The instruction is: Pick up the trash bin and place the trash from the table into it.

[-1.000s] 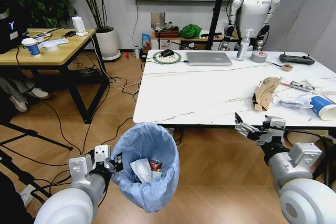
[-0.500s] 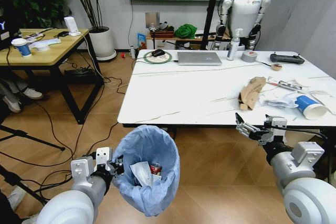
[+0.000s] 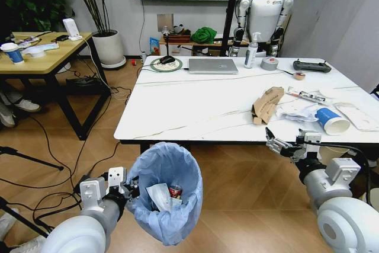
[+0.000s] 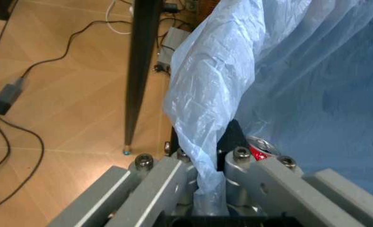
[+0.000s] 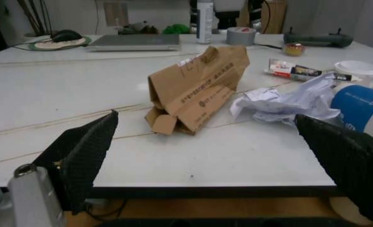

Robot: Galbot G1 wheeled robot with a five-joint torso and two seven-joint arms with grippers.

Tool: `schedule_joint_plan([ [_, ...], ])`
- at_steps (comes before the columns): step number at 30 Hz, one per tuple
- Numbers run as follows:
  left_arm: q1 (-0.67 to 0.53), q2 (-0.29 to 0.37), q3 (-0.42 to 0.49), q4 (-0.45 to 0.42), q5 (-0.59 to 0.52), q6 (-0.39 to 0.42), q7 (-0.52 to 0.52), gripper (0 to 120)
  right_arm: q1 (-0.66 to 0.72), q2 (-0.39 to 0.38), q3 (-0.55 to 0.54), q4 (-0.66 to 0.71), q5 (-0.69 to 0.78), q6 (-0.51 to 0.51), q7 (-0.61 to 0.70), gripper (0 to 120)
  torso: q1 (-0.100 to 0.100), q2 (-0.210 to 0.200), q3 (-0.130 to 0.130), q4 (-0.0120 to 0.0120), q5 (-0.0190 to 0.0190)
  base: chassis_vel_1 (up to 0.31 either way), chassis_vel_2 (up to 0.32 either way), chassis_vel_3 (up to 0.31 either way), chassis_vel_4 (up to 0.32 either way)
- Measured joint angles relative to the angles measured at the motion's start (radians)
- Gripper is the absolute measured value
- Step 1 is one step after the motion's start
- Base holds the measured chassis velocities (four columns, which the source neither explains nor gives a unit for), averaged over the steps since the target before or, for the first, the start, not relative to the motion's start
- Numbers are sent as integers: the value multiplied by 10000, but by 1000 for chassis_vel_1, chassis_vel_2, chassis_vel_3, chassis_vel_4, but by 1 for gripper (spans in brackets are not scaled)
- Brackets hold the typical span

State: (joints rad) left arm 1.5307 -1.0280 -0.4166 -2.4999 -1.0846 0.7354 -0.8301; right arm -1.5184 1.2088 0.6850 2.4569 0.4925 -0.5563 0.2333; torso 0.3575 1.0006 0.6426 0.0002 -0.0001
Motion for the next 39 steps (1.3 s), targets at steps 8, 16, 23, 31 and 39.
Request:
schedule_joint_plan([
  [8,34,110,81,0,22,0,2,0,39,-110,4,-56,127,16,-52,100,0,0,0,-2,0,-132,-130,132,128],
  [16,151,137,50,0,45,0,4,0,203,-161,-156,-475,53,212,-103,100,1,0,1,-1,3,-112,-120,119,126],
  [23,125,168,57,0,45,0,3,0,302,-325,-100,-651,53,245,-122,100,0,1,0,-1,0,-24,-25,33,35],
  [31,83,187,89,0,44,0,1,0,396,-479,10,-824,124,254,-123,100,0,0,0,0,4,0,0,0,0],
  [39,78,195,89,0,33,0,1,0,455,-504,10,-901,152,256,-122,100,0,0,0,-3,1,0,0,0,0],
])
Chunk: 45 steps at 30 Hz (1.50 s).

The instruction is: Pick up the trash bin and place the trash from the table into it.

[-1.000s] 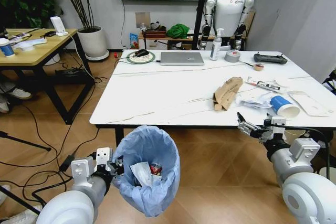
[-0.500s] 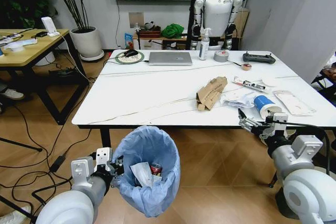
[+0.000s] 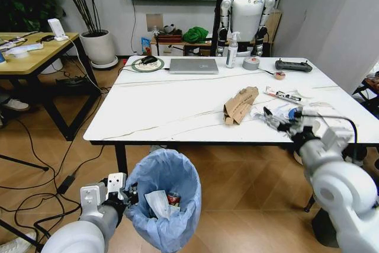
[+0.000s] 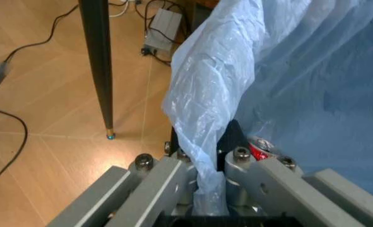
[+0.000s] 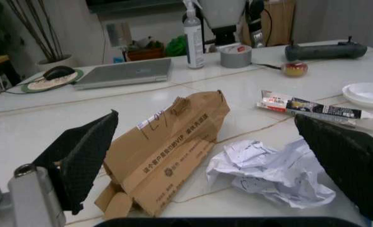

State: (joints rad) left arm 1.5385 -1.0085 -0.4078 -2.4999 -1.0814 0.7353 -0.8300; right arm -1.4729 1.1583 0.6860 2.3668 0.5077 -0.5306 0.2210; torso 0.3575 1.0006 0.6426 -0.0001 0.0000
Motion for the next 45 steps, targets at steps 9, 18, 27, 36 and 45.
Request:
schedule_joint_plan([
  [9,8,13,-28,0,-44,1,-6,0,89,-211,-40,-19,257,222,155,100,0,0,0,0,4,0,0,0,0],
  [18,208,147,-9,0,-53,0,-45,0,911,-849,-202,-226,1471,111,817,100,0,1,0,2,-2,0,0,0,0],
  [27,576,214,-105,0,-29,0,-55,0,3788,-1610,-1809,-1437,3225,-409,2260,100,1,0,0,4,1,0,0,0,0],
  [36,694,219,-434,0,-51,0,-57,0,5429,-1647,-2582,-2916,4104,-1138,3346,100,1,0,1,4,0,0,0,0,0],
  [45,669,102,-453,0,-62,0,-52,0,5740,-1814,-2576,-3741,4323,-1341,3580,100,1,0,0,1,1,0,0,0,0],
])
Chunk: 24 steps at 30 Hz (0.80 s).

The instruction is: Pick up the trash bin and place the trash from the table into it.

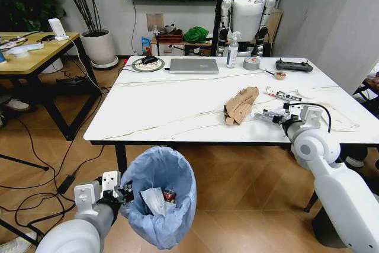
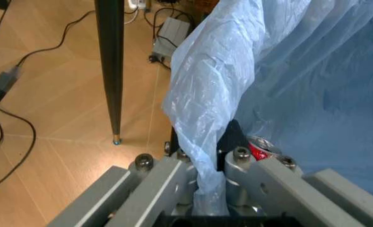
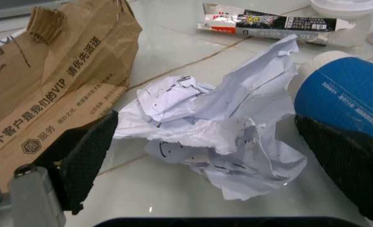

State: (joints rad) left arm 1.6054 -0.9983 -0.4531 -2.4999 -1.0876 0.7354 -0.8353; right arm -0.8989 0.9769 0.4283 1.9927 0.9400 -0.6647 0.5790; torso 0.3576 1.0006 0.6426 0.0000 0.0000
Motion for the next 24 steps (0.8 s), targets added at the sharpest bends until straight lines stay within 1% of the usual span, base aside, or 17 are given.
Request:
schedule_joint_plan([
  [3,-1,-14,9,0,5,0,2,0,66,-6,-5,-185,26,-6,-26,100,0,0,0,0,1,0,0,0,0],
  [5,-11,-4,-7,0,6,0,4,0,64,1,-48,-250,84,-44,-45,94,0,0,0,0,-1,0,0,0,0],
  [6,-11,-4,-7,0,6,0,4,0,64,1,-48,-250,84,-44,-45,94,0,0,0,0,-1,0,0,0,0],
  [12,-54,21,-16,0,6,0,11,0,21,18,-77,-638,92,-91,-60,70,0,1,0,0,0,0,0,0,0],
  [14,-63,19,-12,0,6,0,11,0,25,12,-81,-680,92,-92,-62,68,0,1,0,0,1,0,0,0,0],
  [16,-83,9,-5,-1,7,0,14,0,41,-3,-103,-816,92,-93,-66,57,0,2,0,0,0,0,0,0,0],
  [18,-85,4,-15,-1,8,0,17,0,42,-4,-137,-928,92,-93,-73,50,0,1,0,0,0,0,0,0,0],
  [20,-86,3,-43,0,9,0,21,0,57,15,-192,-1054,83,-92,-82,41,0,2,0,0,0,0,0,0,0],
  [21,-86,3,-43,0,9,0,21,0,57,15,-192,-1054,83,-92,-82,41,0,2,0,0,0,0,0,0,0],
  [24,-94,14,-90,0,0,0,31,0,210,79,-291,-1323,71,-69,-100,27,0,1,0,1,0,0,0,0,0],
])
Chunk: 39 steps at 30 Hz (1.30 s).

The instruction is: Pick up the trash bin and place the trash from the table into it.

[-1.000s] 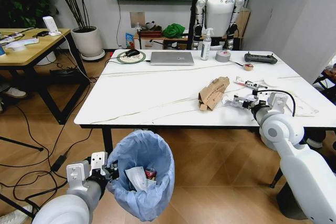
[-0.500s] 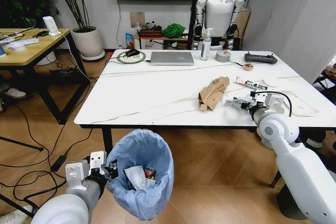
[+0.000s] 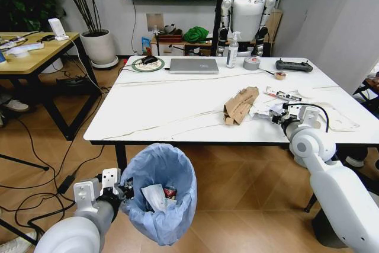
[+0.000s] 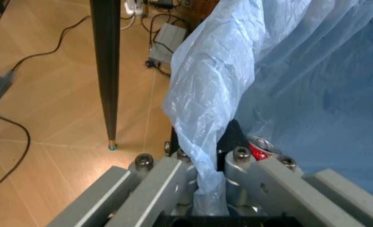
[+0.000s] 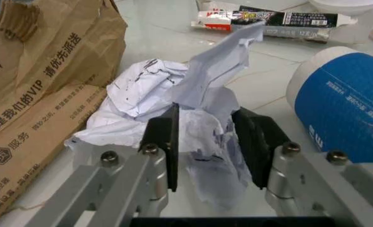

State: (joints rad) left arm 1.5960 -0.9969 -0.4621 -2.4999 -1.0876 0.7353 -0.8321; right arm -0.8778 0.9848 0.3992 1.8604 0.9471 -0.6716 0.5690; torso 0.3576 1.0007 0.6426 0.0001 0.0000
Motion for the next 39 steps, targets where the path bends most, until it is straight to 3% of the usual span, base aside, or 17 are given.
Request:
schedule_joint_plan([
  [8,-34,2,-6,0,-20,0,5,0,82,81,-46,-256,-51,60,-46,0,0,0,0,0,0,0,0,0,0],
  [39,-474,-192,16,0,-161,0,3,0,-5,-30,99,-388,-524,470,-503,0,0,0,0,-1,0,0,0,0,0],
])
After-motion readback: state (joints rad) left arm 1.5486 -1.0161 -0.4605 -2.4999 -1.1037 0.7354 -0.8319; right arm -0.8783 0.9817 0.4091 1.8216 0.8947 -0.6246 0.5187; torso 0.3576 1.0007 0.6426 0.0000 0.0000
